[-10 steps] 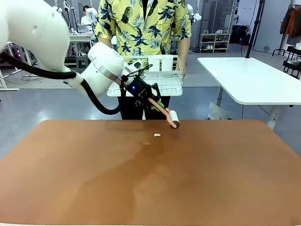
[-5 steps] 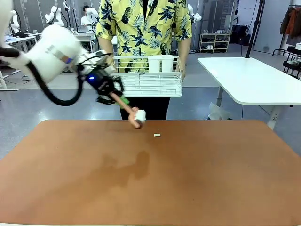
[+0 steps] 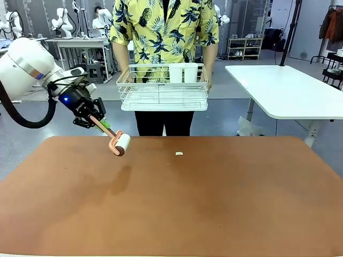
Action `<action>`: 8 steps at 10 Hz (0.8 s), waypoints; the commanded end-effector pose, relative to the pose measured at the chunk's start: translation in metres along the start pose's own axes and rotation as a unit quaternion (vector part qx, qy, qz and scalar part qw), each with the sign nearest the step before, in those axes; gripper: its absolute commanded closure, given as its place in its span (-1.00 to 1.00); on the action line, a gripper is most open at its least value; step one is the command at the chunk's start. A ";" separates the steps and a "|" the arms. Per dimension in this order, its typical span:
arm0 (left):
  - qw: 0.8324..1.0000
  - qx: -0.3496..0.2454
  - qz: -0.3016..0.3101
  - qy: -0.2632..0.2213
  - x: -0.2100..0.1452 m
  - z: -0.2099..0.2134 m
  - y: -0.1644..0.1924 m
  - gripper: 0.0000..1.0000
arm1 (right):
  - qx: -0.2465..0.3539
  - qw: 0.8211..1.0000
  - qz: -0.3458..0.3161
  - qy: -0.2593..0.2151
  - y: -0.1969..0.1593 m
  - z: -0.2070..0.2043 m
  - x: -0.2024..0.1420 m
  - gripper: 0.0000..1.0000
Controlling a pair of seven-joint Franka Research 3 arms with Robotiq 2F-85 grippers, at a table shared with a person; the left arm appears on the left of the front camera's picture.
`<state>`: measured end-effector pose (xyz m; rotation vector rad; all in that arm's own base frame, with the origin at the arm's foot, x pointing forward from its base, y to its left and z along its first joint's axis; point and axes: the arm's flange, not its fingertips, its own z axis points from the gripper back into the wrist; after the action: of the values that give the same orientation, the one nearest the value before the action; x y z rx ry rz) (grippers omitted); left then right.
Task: Clean the table.
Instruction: Clean the table with the Lint Roller when the human lifts the Dish drying rack.
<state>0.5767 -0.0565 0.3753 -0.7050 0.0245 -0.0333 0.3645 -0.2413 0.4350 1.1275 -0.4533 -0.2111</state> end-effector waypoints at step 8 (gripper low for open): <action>0.998 0.028 -0.028 -0.047 0.067 -0.048 0.022 0.58 | 0.006 1.000 0.004 0.000 0.002 0.002 -0.002 -1.00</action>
<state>0.6331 -0.0730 0.3273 -0.6330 -0.0605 -0.0406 0.3646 -0.2412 0.4349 1.1276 -0.4530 -0.2109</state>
